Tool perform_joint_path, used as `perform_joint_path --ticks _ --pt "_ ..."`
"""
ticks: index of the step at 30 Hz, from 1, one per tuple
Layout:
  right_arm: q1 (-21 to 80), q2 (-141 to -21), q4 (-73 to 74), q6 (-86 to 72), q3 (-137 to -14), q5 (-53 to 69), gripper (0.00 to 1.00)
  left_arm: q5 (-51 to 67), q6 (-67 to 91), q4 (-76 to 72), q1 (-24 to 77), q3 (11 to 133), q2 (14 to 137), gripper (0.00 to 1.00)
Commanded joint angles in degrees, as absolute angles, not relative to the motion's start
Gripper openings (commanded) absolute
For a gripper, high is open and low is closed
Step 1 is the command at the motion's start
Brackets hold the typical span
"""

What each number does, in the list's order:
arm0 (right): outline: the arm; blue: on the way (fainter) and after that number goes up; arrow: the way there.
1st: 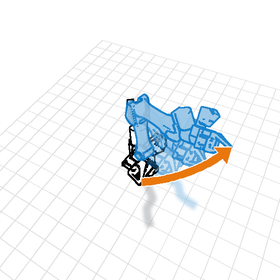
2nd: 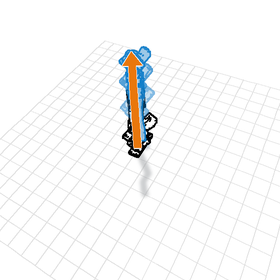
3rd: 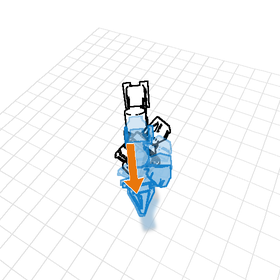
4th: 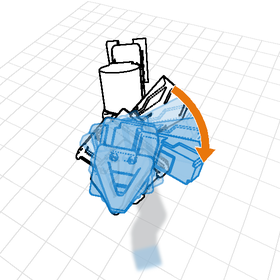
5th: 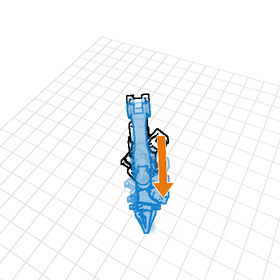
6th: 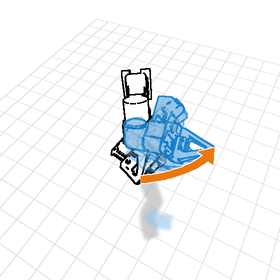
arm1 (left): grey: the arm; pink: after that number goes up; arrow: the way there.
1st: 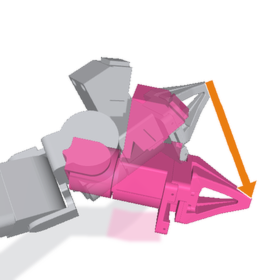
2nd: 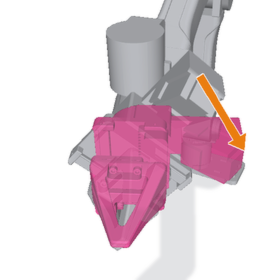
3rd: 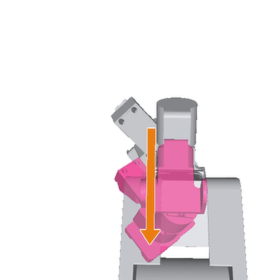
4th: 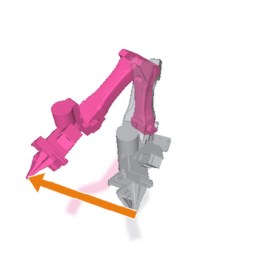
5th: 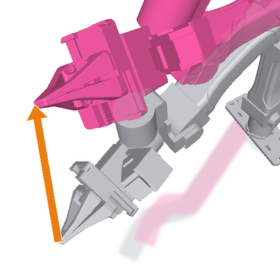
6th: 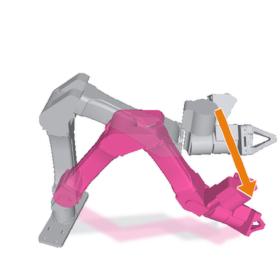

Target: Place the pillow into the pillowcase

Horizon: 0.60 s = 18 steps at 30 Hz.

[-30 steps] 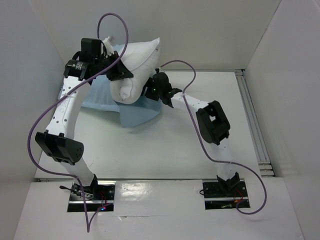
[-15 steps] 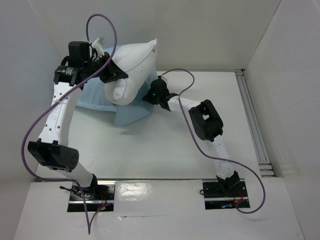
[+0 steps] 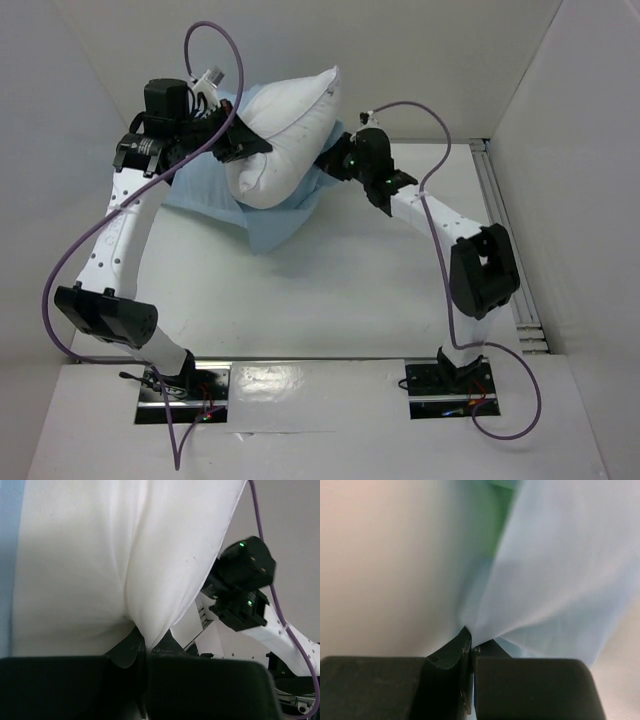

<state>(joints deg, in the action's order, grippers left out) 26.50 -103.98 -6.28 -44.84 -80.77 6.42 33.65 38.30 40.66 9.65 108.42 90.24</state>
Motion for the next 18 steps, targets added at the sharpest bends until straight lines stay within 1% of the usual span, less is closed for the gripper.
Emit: perform_joint_path --ticks 1,2,3,4,5,6,7,9,10,11,12,13,14,15,16,17,18 --pt "26.89 -92.4 -4.94 -39.12 -86.39 3.53 0.0 33.12 40.25 33.05 11.41 110.57 89.47 0.0" --pt "26.89 -91.33 -3.79 -38.42 -85.18 1.6 0.0 34.61 39.3 33.05 12.47 110.57 90.17 0.0" --pt "26.89 -90.27 -2.91 -38.41 -83.51 0.71 0.0 36.28 38.59 33.05 13.52 111.26 91.92 0.06" --pt "25.5 -89.05 -2.38 -38.41 -81.06 0.7 0.0 40.13 37.02 33.66 14.49 112.57 93.15 0.39" --pt "24.71 -86.34 -1.07 -38.41 -75.12 0.7 0.0 41.64 36.13 34.62 16.24 113.54 94.38 0.52" --pt "23.74 -84.92 -0.36 -39.19 -71.84 0.7 0.0 42.62 35.25 37.5 16.96 114.42 95.53 0.63" --pt "21.99 -82.03 0.78 -39.2 -65.28 0.7 0.0 44.72 33.07 38.57 18.27 115.65 97.02 0.85" --pt "20.49 -79.9 3.94 -37.63 -60.14 0.01 0.0 47.01 31.04 40.85 18.81 116.36 97.56 0.96" --pt "19.0 -79.11 5.87 -36.23 -58.2 -0.7 0.01 49.02 29.37 41.39 19.5 116.37 98.34 1.0" --pt "17.85 -78.49 9.98 -35.69 -55.31 -0.7 0.09 50.26 28.4 41.4 19.51 116.37 99.05 0.99" --pt "16.88 -77.44 11.59 -35.16 -53.89 -0.7 0.21 51.14 27.52 42.44 20.03 116.37 99.57 0.94" --pt "14.61 -76.74 12.82 -34.63 -52.57 -0.7 0.31 51.15 26.73 43.76 20.04 116.37 99.58 0.82" --pt "13.63 -74.73 14.83 -34.02 -50.3 -0.7 0.56 51.94 25.85 43.77 20.04 116.37 100.36 0.68" --pt "12.84 -73.66 15.72 -34.01 -49.32 -1.23 0.67 51.94 25.84 43.77 20.04 116.37 101.15 0.23" --pt "12.14 -72.78 16.86 -34.01 -48.7 -1.75 0.73 51.94 25.32 44.29 20.04 115.76 101.16 0.11" --pt "10.82 -71.38 19.75 -34.01 -48.69 -3.06 0.75 50.9 25.31 44.3 20.56 115.14 102.12 0.04" --pt "10.2 -71.37 21.25 -34.01 -48.17 -3.69 0.75 48.63 25.31 44.3 20.57 115.14 103.26 0.0"
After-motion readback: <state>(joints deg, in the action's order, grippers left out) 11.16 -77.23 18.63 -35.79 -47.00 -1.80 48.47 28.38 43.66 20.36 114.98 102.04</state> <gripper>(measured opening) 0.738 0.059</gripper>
